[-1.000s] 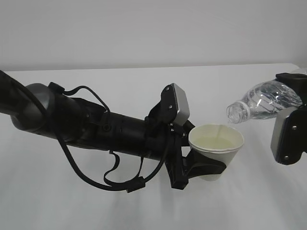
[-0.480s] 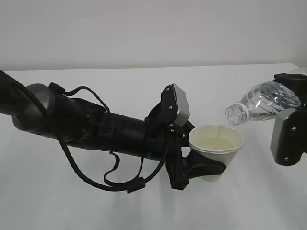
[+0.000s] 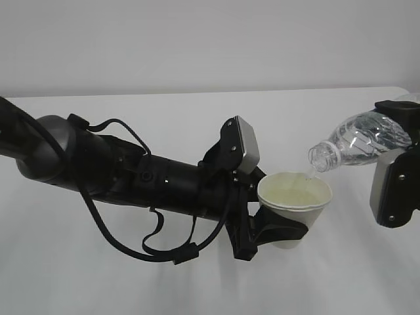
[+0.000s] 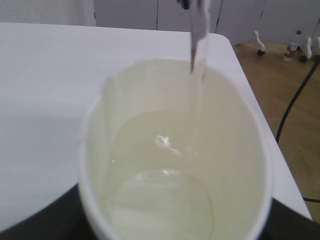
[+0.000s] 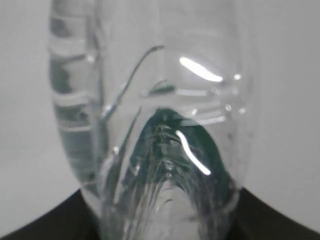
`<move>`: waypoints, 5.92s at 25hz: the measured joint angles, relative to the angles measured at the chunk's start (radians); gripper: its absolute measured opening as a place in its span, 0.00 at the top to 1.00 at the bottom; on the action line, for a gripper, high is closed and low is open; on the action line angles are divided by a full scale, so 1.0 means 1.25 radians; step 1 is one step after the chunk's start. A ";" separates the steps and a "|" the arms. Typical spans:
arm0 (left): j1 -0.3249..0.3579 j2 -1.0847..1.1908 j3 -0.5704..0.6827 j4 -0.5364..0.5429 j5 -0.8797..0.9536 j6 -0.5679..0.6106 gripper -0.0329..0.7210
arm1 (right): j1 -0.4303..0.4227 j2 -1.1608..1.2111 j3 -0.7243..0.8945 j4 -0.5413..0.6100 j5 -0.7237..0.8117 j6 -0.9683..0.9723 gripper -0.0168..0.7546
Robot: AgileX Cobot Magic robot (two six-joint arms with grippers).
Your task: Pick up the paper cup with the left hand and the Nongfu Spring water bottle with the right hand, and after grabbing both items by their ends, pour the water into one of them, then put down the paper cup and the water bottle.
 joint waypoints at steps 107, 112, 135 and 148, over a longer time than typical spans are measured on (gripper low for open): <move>0.003 0.001 0.000 -0.155 -0.003 0.000 0.39 | 0.000 0.293 0.047 0.088 -0.311 1.281 0.53; 0.005 0.001 0.000 -0.155 -0.003 0.000 0.39 | 0.000 0.308 0.018 0.093 -0.312 1.227 0.53; 0.005 0.001 0.000 -0.155 -0.003 0.000 0.39 | 0.000 0.545 -0.201 0.112 -0.318 1.187 0.53; 0.005 0.001 0.000 -0.155 -0.003 0.000 0.39 | 0.000 0.628 -0.268 0.112 -0.319 1.198 0.53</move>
